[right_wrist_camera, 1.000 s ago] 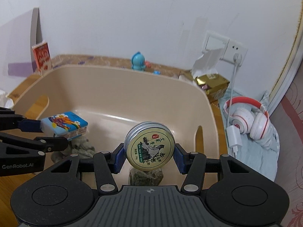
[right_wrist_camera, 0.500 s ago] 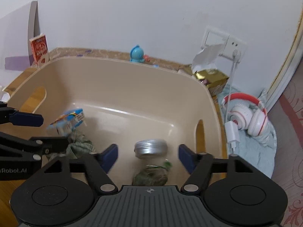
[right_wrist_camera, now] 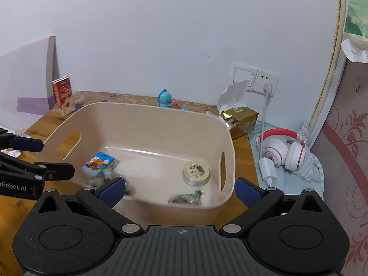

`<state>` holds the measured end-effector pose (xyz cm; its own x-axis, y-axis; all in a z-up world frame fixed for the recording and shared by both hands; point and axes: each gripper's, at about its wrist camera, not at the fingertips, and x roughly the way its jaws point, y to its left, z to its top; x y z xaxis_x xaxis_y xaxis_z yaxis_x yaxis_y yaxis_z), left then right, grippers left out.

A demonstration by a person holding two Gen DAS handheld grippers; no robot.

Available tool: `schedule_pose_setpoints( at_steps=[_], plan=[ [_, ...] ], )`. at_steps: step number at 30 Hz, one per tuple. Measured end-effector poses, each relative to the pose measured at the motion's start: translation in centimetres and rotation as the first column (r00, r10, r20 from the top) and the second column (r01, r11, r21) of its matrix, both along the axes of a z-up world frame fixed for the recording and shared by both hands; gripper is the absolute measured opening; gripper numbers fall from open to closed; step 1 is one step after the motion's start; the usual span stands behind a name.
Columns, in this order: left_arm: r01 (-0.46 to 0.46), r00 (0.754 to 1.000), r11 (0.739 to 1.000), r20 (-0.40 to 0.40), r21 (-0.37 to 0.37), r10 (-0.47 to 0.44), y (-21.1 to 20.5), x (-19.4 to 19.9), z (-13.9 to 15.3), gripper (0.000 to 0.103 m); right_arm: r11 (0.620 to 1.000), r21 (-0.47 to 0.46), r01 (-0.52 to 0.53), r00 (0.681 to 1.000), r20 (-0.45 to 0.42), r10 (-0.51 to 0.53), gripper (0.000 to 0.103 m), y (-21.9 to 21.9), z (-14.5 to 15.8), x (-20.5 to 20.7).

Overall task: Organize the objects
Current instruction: 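Grasp the white box with the left tool while the right tool grasps the long black barcode box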

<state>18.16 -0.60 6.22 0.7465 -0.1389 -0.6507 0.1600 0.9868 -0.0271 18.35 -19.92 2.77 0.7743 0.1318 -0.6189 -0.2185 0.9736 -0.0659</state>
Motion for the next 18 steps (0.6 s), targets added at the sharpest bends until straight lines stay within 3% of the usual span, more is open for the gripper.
schedule_pose_setpoints(
  at_steps=[8, 18],
  plan=[
    [-0.01, 1.0, 1.0, -0.004, 0.001, 0.01, 1.3, -4.2, -1.3, 0.089, 0.999, 0.017, -0.035, 0.999, -0.027, 0.036, 0.103, 0.0, -1.9, -3.4],
    [-0.019, 0.999, 1.0, -0.043, -0.007, 0.019, 1.5, -8.0, -5.6, 0.089, 0.995, 0.022, -0.097, 0.99, -0.106, 0.098, 0.103, 0.2, -6.2, -6.0]
  ],
)
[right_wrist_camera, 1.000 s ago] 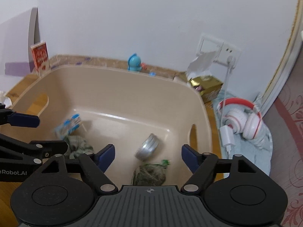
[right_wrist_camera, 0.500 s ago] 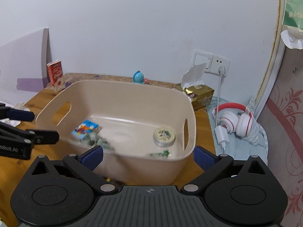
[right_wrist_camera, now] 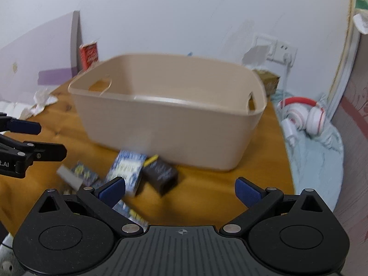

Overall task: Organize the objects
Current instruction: 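Grasp the white box with the left tool while the right tool grasps the long black barcode box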

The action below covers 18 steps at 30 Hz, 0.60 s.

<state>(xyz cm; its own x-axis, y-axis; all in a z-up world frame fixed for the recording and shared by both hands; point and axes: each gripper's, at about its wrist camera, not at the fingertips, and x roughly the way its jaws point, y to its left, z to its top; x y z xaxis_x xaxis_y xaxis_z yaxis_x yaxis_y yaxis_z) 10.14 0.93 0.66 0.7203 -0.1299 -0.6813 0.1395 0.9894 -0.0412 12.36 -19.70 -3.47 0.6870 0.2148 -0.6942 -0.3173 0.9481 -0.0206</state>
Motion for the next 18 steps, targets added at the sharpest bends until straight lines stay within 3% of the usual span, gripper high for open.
schedule_pose_setpoints(
  at_steps=[15, 18],
  plan=[
    [0.019, 0.998, 1.0, -0.059, -0.024, -0.02, -0.9, -0.3, -4.8, 0.089, 0.99, -0.002, -0.144, 0.986, -0.088, 0.143, 0.103, 2.5, -5.1, -1.4],
    [0.011, 0.997, 0.999, -0.071, -0.034, -0.013, -0.9, 0.1, -5.2, 0.087, 0.987, 0.004, -0.163, 0.983, -0.09, 0.162, 0.092, 2.8, -5.7, -1.3]
  ],
)
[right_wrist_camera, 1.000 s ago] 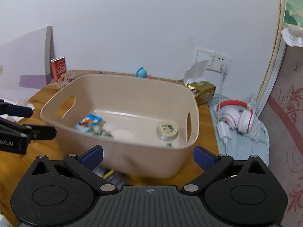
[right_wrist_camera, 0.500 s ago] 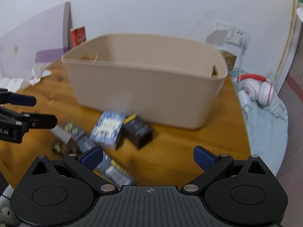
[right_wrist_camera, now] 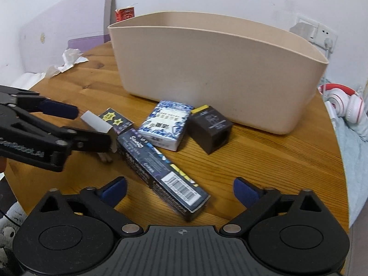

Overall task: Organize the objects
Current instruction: 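Grasp the white box with the left tool while the right tool grasps the long black barcode box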

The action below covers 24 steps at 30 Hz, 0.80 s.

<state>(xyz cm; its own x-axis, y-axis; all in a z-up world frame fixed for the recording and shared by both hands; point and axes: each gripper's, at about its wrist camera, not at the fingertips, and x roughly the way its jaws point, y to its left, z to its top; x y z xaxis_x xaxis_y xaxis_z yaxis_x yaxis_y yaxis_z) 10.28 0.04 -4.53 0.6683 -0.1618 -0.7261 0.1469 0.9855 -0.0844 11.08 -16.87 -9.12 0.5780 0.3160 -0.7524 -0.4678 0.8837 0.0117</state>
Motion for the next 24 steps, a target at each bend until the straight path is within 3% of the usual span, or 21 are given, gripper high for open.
schedule_pose_setpoints(
  at_steps=[4, 6, 12, 24],
  plan=[
    [-0.012, 1.0, 1.0, -0.021, -0.005, 0.012, 0.4, 0.2, -0.2, 0.072, 1.0, -0.005, -0.014, 1.0, 0.004, 0.014, 0.083, 0.2, 0.0, -0.1],
    [-0.013, 1.0, 1.0, -0.025, -0.013, 0.013, 0.6, 0.3, -0.3, 0.065, 1.0, -0.006, -0.029, 1.0, 0.009, 0.029, 0.071, 0.1, 0.2, -0.3],
    [-0.006, 1.0, 1.0, -0.024, -0.022, 0.005, 0.9, 0.1, -0.3, 0.061, 0.998, -0.002, -0.066, 0.998, 0.01, 0.066, 0.04, 0.1, 0.6, -0.9],
    [-0.028, 0.999, 0.999, 0.02, -0.037, 0.029, 2.1, -1.0, 1.5, 0.061, 0.992, 0.0, -0.129, 0.992, 0.02, 0.129, 0.025, 1.1, 1.7, -2.8]
  ],
)
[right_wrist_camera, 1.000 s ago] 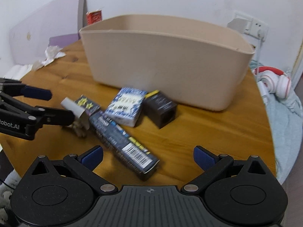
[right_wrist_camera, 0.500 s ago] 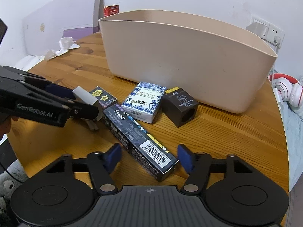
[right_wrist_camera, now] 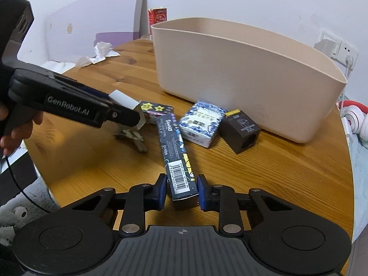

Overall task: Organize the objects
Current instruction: 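Grasp the white box with the left tool while the right tool grasps the long black barcode box, then carry both boxes over the basket and open both tools to drop them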

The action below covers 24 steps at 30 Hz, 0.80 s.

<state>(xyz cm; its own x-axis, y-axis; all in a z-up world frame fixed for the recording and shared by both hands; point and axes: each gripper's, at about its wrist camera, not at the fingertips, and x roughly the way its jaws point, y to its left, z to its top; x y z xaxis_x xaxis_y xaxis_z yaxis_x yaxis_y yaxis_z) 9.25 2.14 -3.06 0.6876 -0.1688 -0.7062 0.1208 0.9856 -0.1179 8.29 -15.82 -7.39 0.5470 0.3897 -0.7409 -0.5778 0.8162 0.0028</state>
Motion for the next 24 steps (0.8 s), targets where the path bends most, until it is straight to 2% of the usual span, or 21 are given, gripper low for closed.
schedule_pose_setpoints(
  at_steps=[5, 15, 24],
  plan=[
    [-0.017, 1.0, 1.0, 0.023, -0.009, 0.018, 0.8, -0.6, 1.0, 0.061, 1.0, 0.019, -0.002, 1.0, 0.023, 0.002, 0.022, 0.1, 1.2, -0.7],
    [-0.018, 0.997, 1.0, 0.079, -0.012, 0.019, 1.6, -1.7, 3.6, 0.061, 0.998, 0.05, 0.046, 0.994, 0.096, -0.051, 0.022, -1.3, 3.7, -1.5],
    [0.009, 0.987, 1.0, 0.158, -0.01, -0.007, 1.0, -1.9, 7.0, 0.061, 0.99, 0.093, 0.105, 0.974, 0.193, -0.121, 0.022, -3.3, 6.6, -0.9]
  ],
)
